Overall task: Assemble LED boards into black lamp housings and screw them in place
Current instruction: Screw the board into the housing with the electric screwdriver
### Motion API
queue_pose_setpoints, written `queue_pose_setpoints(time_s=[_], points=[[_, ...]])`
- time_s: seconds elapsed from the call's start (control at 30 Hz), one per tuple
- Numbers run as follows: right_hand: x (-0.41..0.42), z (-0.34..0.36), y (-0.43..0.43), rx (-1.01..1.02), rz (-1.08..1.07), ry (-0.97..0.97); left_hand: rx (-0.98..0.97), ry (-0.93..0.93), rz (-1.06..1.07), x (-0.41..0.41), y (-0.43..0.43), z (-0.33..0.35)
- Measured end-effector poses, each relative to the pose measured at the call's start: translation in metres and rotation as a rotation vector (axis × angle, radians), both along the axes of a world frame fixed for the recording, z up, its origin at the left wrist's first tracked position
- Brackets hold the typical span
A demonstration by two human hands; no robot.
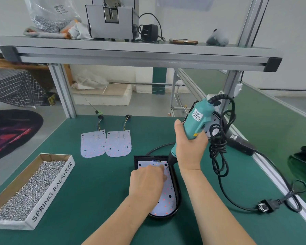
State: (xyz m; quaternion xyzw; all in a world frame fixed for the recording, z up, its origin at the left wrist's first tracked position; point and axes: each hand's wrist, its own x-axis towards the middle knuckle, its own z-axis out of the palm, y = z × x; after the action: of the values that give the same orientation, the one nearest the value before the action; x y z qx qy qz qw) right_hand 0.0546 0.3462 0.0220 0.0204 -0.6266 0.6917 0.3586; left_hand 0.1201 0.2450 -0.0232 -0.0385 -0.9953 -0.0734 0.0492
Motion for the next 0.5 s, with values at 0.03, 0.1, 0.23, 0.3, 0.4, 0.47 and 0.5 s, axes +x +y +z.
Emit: queue_pose_setpoints(time_s=[0.03,0.1,0.23,0.3,0.4,0.47,0.5], points=[[-0.001,-0.0005,-0.0002,0.004,-0.005,0.002,-0.004,0.0,-0.006,0.0,0.0001,-0.0006],[-0.003,-0.0016,-0.0001,0.017,-0.015,0.002,-0.008,-0.002,-0.009,0.0001,0.0005,-0.0013],[-0.0055,-0.0043,0.0002,0.017,-0.025,-0.019,-0.012,0.007,-0.012,-0.0005,-0.0001,-0.0029],[-0.0067,-0.0051,-0.0003,0.011,-0.013,-0.03,-0.007,0.012,-0.008,-0.0009,-0.0004,-0.0037],[-0.0077,-0.003,-0.0015,0.027,0.009,-0.022,0.004,0.014,-0.003,-0.0017,-0.0005,-0.0042],[-0.008,0.0,-0.0034,0.051,0.025,-0.021,0.004,0.021,0.0,-0.0018,-0.0007,-0.0048],[-0.0081,0.0016,-0.0045,0.061,0.036,-0.022,0.001,0.025,0.002,-0.0017,-0.0007,-0.0054]])
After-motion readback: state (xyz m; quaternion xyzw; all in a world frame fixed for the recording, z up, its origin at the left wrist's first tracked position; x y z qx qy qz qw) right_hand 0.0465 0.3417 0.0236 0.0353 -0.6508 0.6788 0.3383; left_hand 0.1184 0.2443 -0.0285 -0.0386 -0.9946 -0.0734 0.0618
